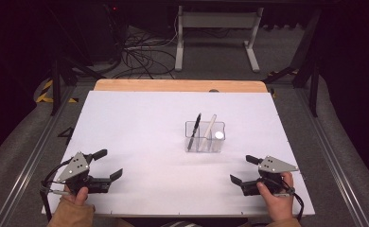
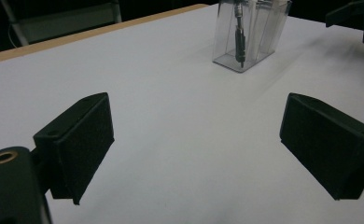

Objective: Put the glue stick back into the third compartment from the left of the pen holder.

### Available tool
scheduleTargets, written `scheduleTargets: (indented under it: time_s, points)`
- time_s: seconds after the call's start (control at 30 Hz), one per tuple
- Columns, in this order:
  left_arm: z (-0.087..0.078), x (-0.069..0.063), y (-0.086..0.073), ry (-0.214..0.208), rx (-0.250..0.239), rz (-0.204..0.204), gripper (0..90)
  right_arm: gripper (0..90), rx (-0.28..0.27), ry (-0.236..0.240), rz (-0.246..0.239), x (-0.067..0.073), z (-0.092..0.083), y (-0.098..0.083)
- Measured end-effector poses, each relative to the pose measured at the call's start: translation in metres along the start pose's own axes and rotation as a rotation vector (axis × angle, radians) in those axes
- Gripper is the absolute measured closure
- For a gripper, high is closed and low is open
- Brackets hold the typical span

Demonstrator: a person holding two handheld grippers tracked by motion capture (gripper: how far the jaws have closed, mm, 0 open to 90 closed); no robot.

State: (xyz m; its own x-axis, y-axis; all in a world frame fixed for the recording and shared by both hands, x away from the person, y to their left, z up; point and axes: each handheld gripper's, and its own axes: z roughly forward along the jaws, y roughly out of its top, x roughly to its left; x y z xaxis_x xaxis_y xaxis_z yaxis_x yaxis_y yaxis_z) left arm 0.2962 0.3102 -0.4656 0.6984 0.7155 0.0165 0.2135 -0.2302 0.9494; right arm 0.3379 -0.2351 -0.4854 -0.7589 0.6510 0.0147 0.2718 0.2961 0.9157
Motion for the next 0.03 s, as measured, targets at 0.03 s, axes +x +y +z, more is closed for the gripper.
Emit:
scheduleTargets:
  time_s: [0.03]
  points:
    - [0.0, 0.0002, -0.0003, 0.0, 0.0, 0.0, 10.5, 4.6, 0.0, 0.0, -0.002, -0.0007, -0.0004, 0.0002]
